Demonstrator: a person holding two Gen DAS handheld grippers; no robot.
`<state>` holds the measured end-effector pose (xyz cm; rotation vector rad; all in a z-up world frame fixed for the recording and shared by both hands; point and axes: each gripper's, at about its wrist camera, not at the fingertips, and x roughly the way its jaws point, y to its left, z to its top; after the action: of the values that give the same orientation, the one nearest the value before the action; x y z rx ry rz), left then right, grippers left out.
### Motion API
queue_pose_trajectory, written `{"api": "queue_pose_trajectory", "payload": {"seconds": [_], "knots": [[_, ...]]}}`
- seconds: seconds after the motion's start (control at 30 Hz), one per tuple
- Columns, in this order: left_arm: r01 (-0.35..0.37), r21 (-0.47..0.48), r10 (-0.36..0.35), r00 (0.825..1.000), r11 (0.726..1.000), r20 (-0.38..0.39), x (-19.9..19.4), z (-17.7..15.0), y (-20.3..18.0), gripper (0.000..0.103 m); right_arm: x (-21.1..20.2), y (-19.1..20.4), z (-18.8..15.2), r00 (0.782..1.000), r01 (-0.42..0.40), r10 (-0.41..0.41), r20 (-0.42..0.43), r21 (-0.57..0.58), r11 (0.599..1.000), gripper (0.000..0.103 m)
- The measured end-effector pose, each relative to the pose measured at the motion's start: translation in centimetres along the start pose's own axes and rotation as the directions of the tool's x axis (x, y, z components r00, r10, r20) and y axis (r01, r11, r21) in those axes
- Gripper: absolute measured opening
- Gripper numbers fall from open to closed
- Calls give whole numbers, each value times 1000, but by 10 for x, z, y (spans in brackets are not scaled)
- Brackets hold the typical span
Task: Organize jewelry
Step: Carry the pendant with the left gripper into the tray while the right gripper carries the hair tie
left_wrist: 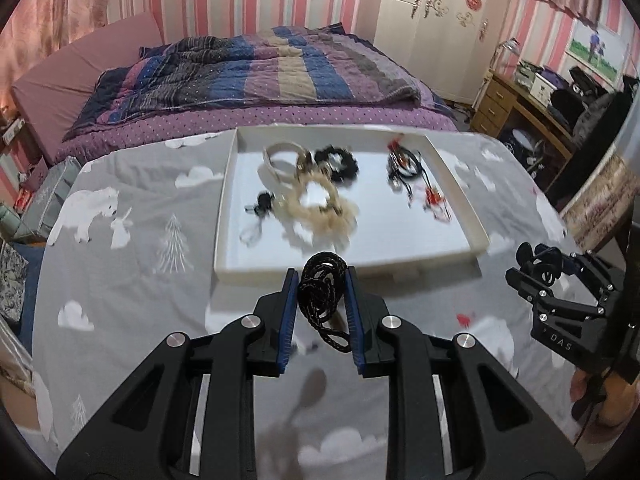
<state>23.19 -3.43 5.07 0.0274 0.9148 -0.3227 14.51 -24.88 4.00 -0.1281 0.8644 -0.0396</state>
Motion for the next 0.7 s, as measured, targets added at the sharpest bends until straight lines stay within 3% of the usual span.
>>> {"api": "queue_pose_trajectory", "payload": {"seconds": [0.3,0.47,0.7], "knots": [[39,-64,-40,999,997,-23,51,49,19,22,53,-1,70,998,-56,56,2,65,996,57],[71,-97,-77,996,993,-53,76,46,21,22,89,-2,82,996,-89,91,-24,103,991,58],[41,-98,-48,997,994,-61,97,41,27,22,123,-11,77,993,-107,115,-39,180,978,58]]}}
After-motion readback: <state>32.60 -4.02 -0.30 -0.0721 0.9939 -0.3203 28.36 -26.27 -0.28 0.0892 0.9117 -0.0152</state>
